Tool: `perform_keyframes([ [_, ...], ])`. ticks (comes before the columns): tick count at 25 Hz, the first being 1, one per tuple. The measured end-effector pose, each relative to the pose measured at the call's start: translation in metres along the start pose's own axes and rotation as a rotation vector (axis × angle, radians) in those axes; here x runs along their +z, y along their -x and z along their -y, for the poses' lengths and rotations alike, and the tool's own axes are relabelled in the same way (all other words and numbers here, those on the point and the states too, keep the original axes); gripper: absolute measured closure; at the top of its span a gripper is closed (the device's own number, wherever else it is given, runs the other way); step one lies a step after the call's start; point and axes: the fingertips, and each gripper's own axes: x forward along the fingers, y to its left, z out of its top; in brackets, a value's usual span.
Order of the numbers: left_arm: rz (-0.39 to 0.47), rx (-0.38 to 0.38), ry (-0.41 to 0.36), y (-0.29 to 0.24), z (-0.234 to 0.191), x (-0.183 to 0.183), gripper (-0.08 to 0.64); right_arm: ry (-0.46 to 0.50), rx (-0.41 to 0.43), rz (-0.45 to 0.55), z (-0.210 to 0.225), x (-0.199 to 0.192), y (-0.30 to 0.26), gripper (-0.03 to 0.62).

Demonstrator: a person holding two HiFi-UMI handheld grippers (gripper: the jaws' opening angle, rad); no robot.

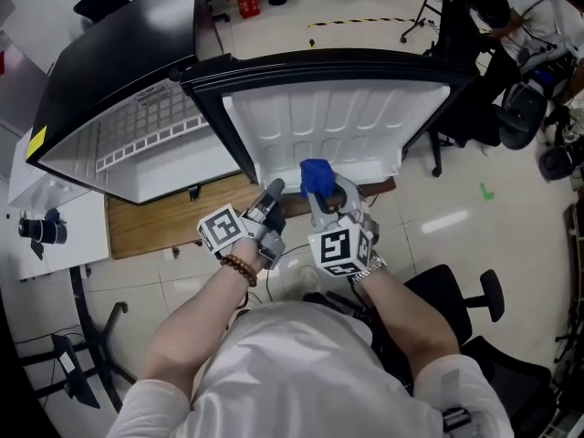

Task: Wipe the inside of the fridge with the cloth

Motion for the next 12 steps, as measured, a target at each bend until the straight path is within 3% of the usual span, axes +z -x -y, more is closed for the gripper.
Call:
perform_keyframes([
  [12, 0.010, 0.010, -0.011, 0.001, -0.001, -0.001, 0.534, 0.002, -0.159, -0.074, 0.080, -0.052, 0.037, 0.477],
])
